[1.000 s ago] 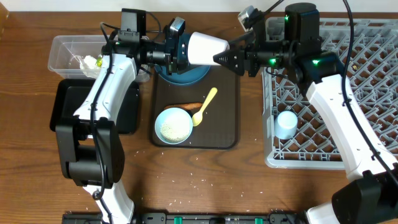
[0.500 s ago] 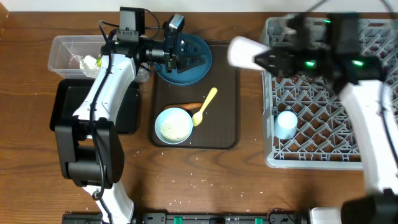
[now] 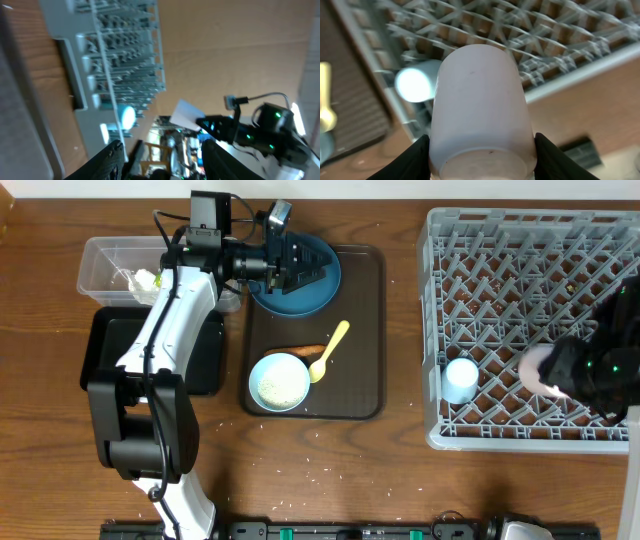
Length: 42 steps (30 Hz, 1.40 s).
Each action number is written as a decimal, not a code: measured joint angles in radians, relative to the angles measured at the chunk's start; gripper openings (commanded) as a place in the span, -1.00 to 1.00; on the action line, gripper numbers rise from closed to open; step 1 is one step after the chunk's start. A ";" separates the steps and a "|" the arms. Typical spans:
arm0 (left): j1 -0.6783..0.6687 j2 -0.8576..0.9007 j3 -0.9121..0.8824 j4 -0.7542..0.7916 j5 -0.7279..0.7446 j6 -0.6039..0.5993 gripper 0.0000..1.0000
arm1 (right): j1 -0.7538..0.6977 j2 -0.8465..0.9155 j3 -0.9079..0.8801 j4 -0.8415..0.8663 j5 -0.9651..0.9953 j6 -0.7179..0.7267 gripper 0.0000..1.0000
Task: Sort waste into correct bins and load items into the dishwasher rack
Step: 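Place the pink cup upside down in the dish rack with right gripper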
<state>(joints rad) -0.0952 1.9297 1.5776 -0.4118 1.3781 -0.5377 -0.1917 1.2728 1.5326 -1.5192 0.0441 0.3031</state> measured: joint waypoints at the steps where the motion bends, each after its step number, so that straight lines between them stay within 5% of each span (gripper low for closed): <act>1: 0.000 0.000 0.000 -0.008 -0.021 0.007 0.04 | 0.000 0.008 -0.001 -0.005 0.023 0.007 0.03; 19: 0.000 0.000 0.000 -0.301 -0.669 0.198 0.04 | 0.000 0.319 -0.094 0.148 0.040 0.030 0.01; 31: 0.000 0.000 0.000 -0.311 -0.837 0.246 0.04 | 0.000 0.415 -0.200 0.229 -0.028 0.015 0.86; 42: -0.098 -0.037 0.003 -0.325 -1.062 0.321 0.02 | 0.000 0.337 0.053 0.171 -0.086 -0.057 0.93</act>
<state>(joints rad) -0.1932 1.8931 1.5806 -0.7368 0.3164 -0.2169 -0.1917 1.6096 1.5856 -1.3483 -0.0418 0.2459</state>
